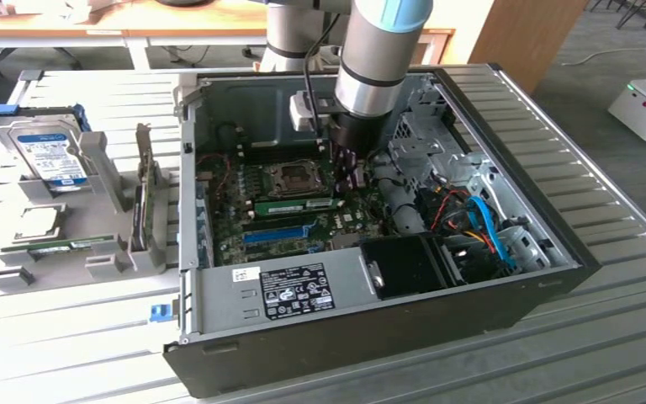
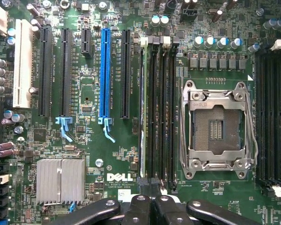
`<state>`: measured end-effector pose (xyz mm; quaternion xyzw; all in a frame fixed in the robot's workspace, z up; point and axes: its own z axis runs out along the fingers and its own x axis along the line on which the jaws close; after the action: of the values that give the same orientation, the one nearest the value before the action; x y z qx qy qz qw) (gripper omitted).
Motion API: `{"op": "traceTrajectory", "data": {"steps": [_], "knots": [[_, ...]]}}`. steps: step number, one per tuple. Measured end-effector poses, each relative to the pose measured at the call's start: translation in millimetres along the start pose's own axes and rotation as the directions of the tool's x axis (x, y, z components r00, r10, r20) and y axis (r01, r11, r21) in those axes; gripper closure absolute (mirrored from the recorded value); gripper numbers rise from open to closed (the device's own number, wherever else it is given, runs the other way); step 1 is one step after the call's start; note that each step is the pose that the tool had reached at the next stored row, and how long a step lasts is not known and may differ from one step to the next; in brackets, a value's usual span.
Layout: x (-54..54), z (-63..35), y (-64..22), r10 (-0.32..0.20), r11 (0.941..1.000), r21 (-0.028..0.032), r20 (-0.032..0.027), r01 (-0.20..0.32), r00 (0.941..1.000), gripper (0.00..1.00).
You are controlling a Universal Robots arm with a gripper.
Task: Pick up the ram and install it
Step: 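Press down the ram until it locks into place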
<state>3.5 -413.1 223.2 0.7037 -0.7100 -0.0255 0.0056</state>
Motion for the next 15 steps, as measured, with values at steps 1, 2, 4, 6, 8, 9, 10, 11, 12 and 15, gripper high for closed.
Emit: {"op": "traceTrajectory", "data": {"steps": [1,2,4,6,8,9,10,11,12,15], "knots": [[0.0,0.1,0.0,0.0,1.0,-0.0001,-0.0001,0.0,1.0,0.89],[0.0,0.1,0.0,0.0,1.0,-0.0001,-0.0001,0.0,1.0,0.89],[0.0,0.1,0.0,0.0,1.0,-0.0001,-0.0001,0.0,1.0,0.89],[0.0,0.1,0.0,0.0,1.0,-0.0001,-0.0001,0.0,1.0,0.89],[-0.2,-1.0,0.0,0.0,1.0,0.0002,0.0012,0.0,1.0,0.89],[-0.2,-2.4,0.1,0.0,1.0,0.0,0.0005,0.0,1.0,0.89],[-0.1,-3.9,0.2,0.0,1.0,-0.0001,-0.0001,0.0,1.0,0.89],[-0.2,-5.0,0.2,0.0,1.0,0.0,0.0001,0.0,1.0,0.89],[-0.2,-6.3,0.3,0.0,1.0,-0.0001,0.0,0.0,1.0,0.89],[-0.3,-10.7,0.5,0.0,1.0,-0.0001,0.0,0.0,1.0,0.89]]}}
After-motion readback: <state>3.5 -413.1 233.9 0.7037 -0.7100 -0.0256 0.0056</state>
